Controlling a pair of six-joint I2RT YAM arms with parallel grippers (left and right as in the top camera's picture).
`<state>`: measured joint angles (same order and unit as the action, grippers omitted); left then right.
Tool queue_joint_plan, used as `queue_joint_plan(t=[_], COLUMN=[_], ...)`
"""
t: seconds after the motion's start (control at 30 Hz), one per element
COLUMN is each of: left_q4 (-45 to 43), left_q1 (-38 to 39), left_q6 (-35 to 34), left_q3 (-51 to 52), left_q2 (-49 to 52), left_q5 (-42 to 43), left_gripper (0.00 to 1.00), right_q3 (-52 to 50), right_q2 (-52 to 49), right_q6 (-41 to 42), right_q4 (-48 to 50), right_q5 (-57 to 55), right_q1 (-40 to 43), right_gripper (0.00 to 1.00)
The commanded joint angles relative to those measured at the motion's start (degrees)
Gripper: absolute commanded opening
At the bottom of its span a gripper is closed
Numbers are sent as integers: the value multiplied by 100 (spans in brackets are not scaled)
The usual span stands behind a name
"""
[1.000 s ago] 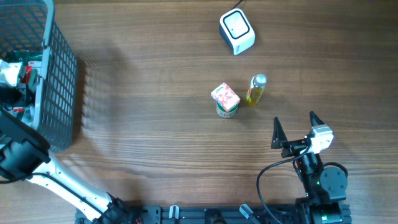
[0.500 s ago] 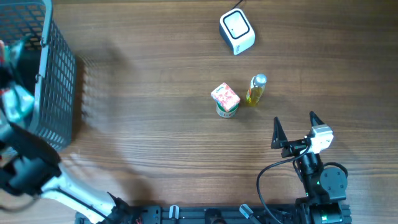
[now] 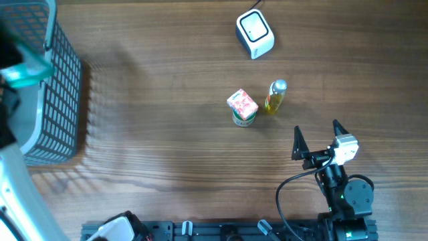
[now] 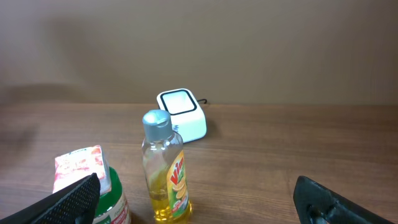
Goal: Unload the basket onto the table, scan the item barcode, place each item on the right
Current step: 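Carry the glove packet with the left gripper and lay it on the table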
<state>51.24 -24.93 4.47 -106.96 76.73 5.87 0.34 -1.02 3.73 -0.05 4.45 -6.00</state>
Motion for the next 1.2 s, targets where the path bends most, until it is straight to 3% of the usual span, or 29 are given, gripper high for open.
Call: queue_joint_plan(t=[0.0,0.17,0.33,0.63,0.83,1.0,1.17], left_q4=[452,1504,2114,2514,1880,455,-503], left_q1=[973,2251,3198,3836,4076,4148,4151], left_q6=[-960,-1794,-1891,-2111,-2417,-2470,-2470], left_q3=[-63,-63,-63,55,1300,2885,3803], left_q2=[-256,-28,529,1228,1248,1250,1255], left_q5=[68,68,68,-66,-704,-1093,-1429], left_gripper=[5,4,4,4,4,4,4], right_q3=[-4,-4,-4,-4,-4,-4,-4], right_q2=[20,20,20,20,20,20,20], right_q6=[-61,-61,-59,-59,-61,-59,-59], right_q4=[15,15,15,15,15,13,15], right_q5=[-52,-52,-52,-52,-52,-52,-52], right_q1=[24,24,24,24,24,24,24], right_gripper=[100,100,100,100,100,100,100])
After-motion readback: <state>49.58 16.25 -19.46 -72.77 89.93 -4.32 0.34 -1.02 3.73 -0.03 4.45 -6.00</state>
